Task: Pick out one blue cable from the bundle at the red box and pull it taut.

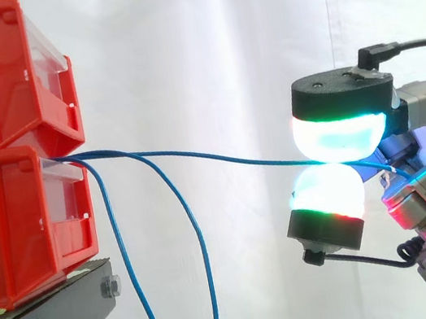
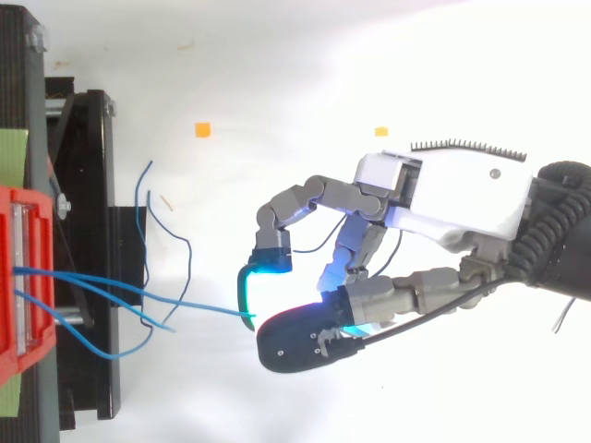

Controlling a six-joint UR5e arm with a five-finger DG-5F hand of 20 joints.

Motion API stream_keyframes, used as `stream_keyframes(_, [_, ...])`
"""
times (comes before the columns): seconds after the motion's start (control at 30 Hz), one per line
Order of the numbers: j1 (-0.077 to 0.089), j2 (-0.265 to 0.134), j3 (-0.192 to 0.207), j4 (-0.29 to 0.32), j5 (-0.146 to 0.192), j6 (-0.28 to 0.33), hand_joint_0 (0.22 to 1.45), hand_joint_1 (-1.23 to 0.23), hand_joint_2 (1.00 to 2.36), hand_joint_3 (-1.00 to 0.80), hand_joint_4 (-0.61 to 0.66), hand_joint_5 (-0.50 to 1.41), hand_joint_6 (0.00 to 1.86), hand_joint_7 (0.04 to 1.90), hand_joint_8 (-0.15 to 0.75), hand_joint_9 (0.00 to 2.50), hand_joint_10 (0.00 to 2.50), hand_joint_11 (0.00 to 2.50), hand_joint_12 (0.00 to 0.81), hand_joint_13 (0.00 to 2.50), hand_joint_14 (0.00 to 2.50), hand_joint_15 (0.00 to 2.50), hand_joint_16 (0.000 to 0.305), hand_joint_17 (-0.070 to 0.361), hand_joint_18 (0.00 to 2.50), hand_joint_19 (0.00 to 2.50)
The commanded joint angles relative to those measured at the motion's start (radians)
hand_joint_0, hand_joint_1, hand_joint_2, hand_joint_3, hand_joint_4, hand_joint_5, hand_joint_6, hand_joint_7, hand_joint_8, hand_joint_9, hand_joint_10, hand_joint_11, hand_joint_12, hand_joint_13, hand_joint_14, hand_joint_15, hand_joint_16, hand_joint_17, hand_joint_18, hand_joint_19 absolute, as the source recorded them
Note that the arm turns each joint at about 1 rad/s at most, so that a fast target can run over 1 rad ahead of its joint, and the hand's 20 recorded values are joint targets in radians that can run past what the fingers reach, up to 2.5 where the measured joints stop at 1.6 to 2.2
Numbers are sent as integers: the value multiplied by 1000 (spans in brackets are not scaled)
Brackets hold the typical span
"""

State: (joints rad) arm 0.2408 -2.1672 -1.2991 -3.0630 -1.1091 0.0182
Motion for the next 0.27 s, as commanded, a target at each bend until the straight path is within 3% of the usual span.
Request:
stream_keyframes(0.0, [0, 0, 0, 1, 0, -1, 687, -774, 1027, -86, -50, -153, 925, 1242, 255, 1448, 9, 1613, 281, 1335, 259, 1591, 44, 98, 1021, 949])
stream_keyframes(0.23, [0, 0, 0, 1, 0, -1, 687, -775, 1026, -88, -50, -153, 926, 1239, 254, 1444, 10, 1613, 284, 1338, 230, 1603, 44, 99, 1009, 946])
